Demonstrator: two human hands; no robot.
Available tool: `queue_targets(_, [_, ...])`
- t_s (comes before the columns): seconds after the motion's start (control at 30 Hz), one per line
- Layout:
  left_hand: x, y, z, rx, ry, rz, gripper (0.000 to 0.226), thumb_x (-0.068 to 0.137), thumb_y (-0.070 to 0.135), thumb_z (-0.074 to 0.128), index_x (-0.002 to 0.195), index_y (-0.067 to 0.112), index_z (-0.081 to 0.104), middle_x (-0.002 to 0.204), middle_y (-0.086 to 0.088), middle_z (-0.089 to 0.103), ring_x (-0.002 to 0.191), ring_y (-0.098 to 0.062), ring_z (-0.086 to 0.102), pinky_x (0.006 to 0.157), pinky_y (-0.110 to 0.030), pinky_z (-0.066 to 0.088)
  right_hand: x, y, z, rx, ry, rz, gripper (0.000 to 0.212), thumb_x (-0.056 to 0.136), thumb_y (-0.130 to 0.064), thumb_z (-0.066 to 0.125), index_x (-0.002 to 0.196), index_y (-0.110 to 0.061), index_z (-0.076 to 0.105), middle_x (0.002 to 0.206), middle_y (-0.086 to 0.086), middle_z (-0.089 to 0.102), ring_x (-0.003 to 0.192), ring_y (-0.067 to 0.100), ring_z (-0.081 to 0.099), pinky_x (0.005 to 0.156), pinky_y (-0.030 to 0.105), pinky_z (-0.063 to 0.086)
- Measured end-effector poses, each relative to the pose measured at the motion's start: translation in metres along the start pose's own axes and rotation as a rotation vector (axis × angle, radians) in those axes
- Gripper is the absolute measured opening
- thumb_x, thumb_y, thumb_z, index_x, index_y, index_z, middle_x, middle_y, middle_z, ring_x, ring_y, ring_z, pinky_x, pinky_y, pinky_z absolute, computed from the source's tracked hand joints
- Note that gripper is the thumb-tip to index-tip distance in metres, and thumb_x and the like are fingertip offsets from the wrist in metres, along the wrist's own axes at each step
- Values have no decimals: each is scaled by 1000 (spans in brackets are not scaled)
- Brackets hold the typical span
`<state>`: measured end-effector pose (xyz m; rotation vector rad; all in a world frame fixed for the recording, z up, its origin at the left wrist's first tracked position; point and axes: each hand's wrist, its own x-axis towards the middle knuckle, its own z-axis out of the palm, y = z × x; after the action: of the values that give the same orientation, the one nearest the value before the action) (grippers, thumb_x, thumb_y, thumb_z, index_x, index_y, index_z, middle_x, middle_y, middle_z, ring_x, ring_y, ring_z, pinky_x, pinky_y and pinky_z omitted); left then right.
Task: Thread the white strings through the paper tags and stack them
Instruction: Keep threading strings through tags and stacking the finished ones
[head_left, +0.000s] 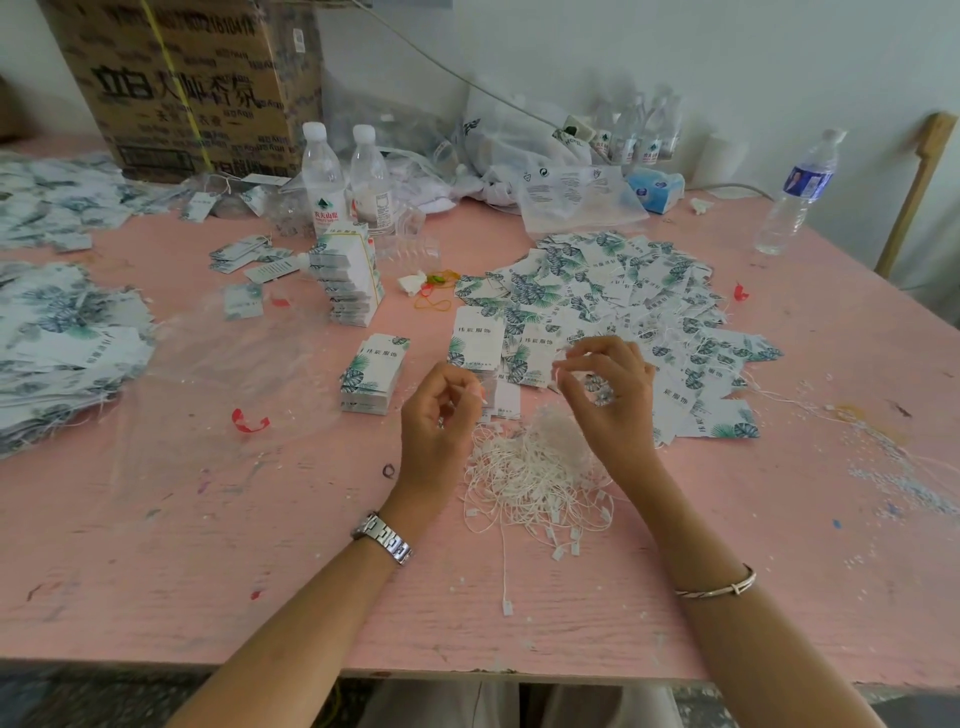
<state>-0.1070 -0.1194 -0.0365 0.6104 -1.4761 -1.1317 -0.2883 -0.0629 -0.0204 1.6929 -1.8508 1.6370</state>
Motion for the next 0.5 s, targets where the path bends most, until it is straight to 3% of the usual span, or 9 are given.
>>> queue_targets(0.1, [1,1,-2,-16,42,15,21,86,30,53,80,9,56,70,-1,54,64,-10,44,60,-22,38,3,1,-4,85,60,104,11,89,-16,69,82,-8,72,94,3,67,98,24,59,95,60,39])
queue_targets(0.17, [1,2,-3,-16,58,22,21,84,29,53,79,9,56,72,-8,54,66,-13,45,60,-23,39,4,2,-4,77,54,145,7,89,-7,70,82,-9,72,93,1,68,96,24,59,93,62,39])
queue_targets(0.27, [0,4,-3,-23,58,23,16,83,27,52,78,13,56,70,5,57,64,-7,47,60,-20,40,3,4,-1,3,20,159,8,88,-8,70,82,-13,70,88,-4,67,92,21,57,91,54,40])
queue_targets(0.33, [0,3,-2,-46,61,27,12,85,26,52,79,17,57,73,12,62,64,-1,51,61,-17,42,2,9,0,-154,-42,136,6,88,-14,70,83,-15,68,87,-7,67,91,22,56,89,41,33])
queue_targets(0.5, [0,2,-2,-57,63,39,9,97,17,56,88,14,58,77,8,69,65,-1,57,65,-17,45,0,18,3,-417,-269,31,5,92,-24,69,92,-19,71,90,-10,70,91,15,52,84,30,16])
